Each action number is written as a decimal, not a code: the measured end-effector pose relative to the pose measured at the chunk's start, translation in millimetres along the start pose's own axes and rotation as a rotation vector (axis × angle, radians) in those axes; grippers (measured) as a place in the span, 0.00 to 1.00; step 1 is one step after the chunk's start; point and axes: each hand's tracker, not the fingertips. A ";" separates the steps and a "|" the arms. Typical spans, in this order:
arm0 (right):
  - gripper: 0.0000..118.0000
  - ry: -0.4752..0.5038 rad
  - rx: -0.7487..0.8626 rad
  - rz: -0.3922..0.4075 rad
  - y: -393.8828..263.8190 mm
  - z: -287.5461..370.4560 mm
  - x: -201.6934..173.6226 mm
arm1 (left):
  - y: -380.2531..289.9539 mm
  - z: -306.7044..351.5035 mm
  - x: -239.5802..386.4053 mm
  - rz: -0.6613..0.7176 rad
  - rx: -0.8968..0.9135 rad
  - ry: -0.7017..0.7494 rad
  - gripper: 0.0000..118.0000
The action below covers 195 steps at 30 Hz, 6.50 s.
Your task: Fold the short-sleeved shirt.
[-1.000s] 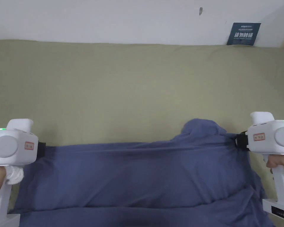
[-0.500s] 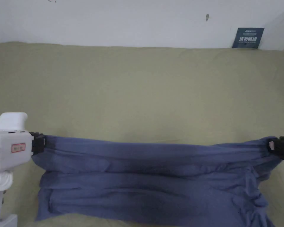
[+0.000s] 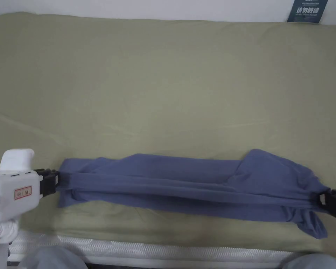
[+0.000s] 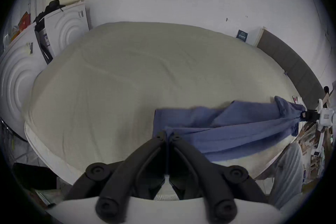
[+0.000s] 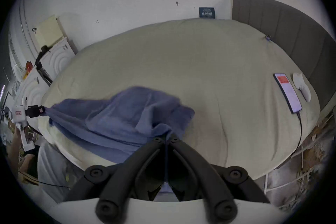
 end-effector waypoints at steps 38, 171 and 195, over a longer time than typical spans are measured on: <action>0.00 -0.177 0.530 0.200 9.0 -22.3 -227.2 | 68.0 16.0 -23.3 0.356 -0.081 -0.283 0.01; 0.00 -0.145 0.515 0.174 26.4 4.1 -199.5 | 54.4 -71.8 38.2 0.399 -0.331 -0.581 0.12; 0.00 -0.146 0.550 0.165 26.7 15.4 -185.9 | 98.5 -24.1 204.6 -0.092 -0.336 -0.301 0.13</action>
